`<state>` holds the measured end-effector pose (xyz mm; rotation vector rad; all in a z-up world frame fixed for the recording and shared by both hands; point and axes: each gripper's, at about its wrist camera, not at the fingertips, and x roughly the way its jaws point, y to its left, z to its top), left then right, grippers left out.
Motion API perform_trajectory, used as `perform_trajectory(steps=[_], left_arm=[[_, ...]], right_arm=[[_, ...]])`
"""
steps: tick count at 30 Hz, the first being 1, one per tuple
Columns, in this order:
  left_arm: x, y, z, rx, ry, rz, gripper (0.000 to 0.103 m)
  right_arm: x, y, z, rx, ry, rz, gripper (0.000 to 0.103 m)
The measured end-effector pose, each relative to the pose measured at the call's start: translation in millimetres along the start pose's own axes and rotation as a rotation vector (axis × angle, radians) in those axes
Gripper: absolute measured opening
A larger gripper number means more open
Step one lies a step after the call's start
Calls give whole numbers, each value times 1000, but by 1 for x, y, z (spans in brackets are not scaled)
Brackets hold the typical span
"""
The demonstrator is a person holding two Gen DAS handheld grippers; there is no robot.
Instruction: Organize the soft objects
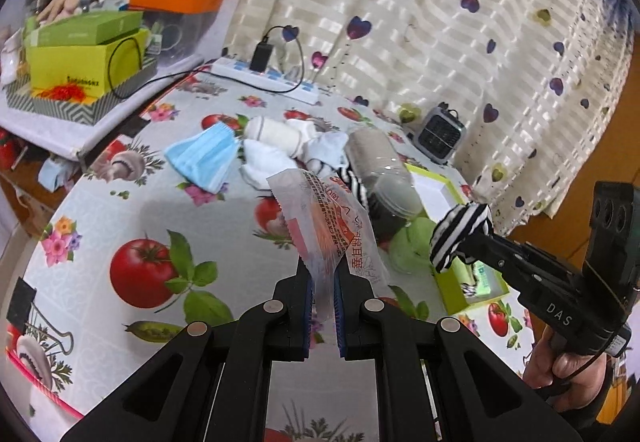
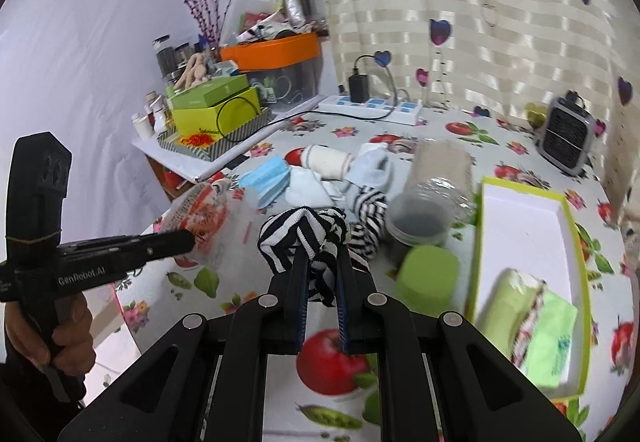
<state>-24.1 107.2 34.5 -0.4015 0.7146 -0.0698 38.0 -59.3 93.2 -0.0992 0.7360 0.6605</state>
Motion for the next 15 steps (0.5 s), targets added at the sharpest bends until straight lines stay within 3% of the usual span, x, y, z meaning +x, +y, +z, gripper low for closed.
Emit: perform_trajectory(steps=[15], left_arm=[[-3,-44,2,82,3,-27,9]], right_arm=[[-43,-34,-17,80,-60,-46,13]])
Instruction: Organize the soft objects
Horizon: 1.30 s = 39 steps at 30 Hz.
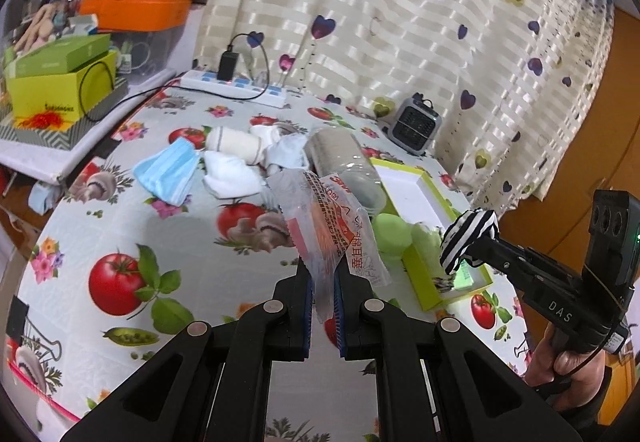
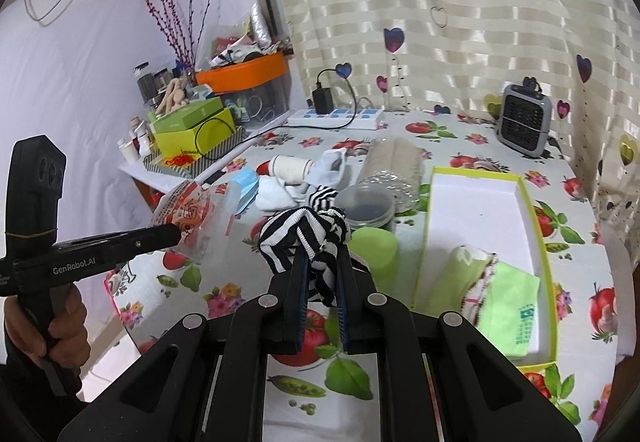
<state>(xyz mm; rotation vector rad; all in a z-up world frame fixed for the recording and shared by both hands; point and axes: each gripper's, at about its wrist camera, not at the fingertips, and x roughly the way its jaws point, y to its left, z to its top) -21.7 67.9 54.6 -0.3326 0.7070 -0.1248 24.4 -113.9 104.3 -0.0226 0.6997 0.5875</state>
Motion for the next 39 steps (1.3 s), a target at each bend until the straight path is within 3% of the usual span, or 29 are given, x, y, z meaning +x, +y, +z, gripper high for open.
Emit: perform_trajectory(steps=[14,26,39], left_arm=[[28,-49,14,90,30,-43,9],[68,-99,25,169,72,-124,9],[113,-128,26,196,138,-173,9]], right_arm=[[-14,-49,-4,87,-33,-44,13],[-23,-109,-10,198,-39,-139,13],[15,-156,-6,261,15,-192,13]])
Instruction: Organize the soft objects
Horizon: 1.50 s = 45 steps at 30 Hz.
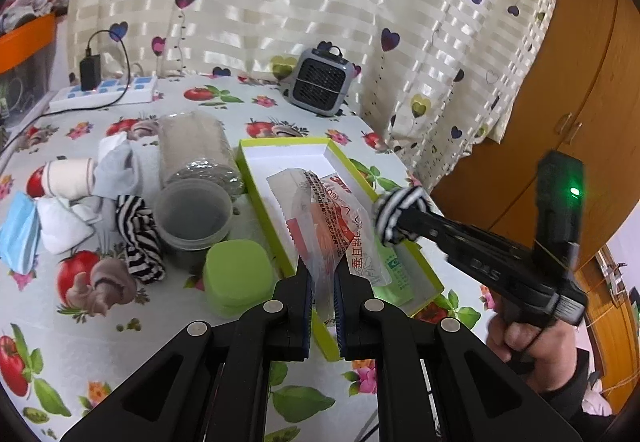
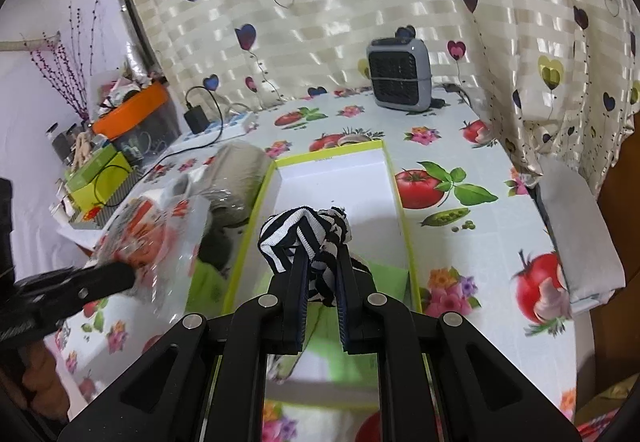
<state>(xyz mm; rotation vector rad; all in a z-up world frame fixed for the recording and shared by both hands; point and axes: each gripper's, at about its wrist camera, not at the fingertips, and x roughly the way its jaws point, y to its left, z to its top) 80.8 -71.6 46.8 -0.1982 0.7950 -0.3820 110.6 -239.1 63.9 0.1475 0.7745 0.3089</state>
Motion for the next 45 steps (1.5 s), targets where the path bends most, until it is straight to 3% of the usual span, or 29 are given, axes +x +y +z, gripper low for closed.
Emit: perform_trajectory(steps=[4,7,11,25,29,32,45], left_arm=[[9,0,3,0,12,-2,9],[17,-2,7,5,24,-9,9],[31,-5,11,7,42,-20,9],[76,-10,32,-22,56,14,10],[94,-5,38,-60,95,9,21],[101,1,39,-87,119,13,23],[76,1,22,-83,130,-18,31]], right_arm=[[22,-5,0,7,56,-24,14],[28,-8,-6,-6,83,-51,21],[26,-14,-13,-11,103,-79,38],[-2,-13,-19,-50,72,-66,38],[-2,-16,-20,-45,71,-62,38],[-3,-18,-21,-46,67,-61,38],[-10,-8,-22,-66,51,-33,38]])
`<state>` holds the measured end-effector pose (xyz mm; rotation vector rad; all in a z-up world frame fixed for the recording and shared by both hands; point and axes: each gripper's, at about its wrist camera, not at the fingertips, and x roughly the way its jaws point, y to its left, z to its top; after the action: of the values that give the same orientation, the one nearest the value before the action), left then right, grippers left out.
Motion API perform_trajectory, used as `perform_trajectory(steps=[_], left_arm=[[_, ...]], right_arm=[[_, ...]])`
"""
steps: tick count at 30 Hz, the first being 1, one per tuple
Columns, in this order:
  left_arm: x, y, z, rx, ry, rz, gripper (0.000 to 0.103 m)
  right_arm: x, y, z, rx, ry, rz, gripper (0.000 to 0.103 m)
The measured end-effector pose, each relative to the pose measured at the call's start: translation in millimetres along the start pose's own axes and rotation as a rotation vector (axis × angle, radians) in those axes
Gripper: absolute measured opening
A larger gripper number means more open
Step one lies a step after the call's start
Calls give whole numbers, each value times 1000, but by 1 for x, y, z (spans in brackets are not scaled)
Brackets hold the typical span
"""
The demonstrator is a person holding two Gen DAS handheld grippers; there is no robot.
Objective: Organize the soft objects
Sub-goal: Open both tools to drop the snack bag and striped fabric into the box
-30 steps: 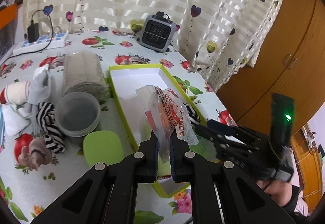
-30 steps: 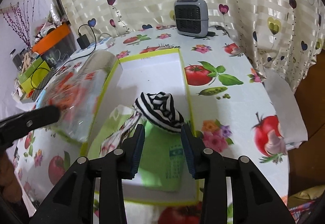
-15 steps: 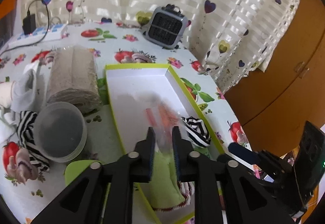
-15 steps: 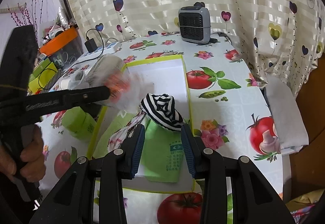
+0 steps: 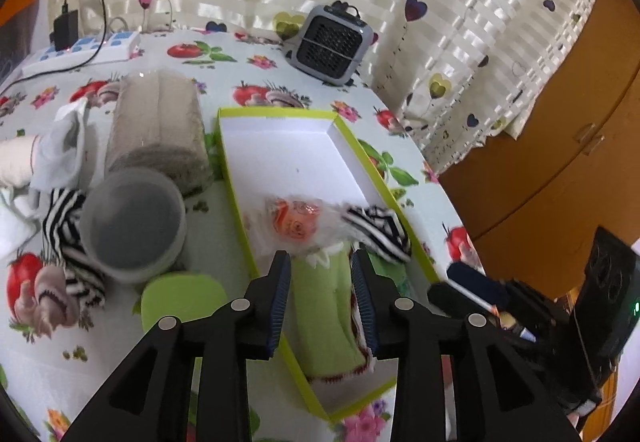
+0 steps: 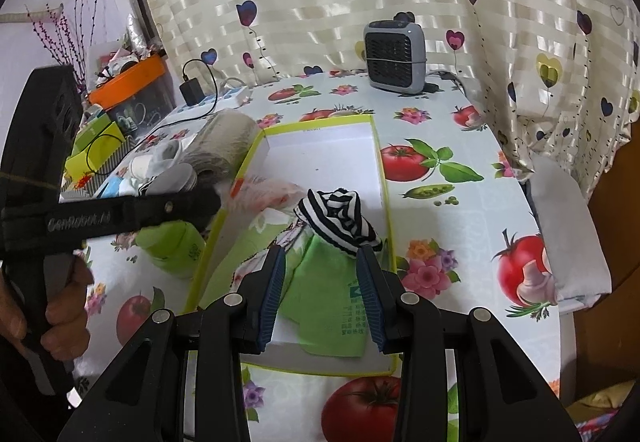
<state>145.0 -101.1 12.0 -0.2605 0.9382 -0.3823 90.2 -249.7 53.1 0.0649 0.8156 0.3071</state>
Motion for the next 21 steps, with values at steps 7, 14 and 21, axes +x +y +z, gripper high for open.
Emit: perform_trajectory(steps=[7,14,21], left_arm=[[-17,-5,-12,24,-11,-14,31],[-38,-10,-21,49,-50,16,31],[-61,-12,-32,77,-96,71,31]], right_arm=[[-4,3,-1,-2,-7,1,38],[-18,16,0,-26,-29,14,38],[-31,33,-4,-55,-44,30,38]])
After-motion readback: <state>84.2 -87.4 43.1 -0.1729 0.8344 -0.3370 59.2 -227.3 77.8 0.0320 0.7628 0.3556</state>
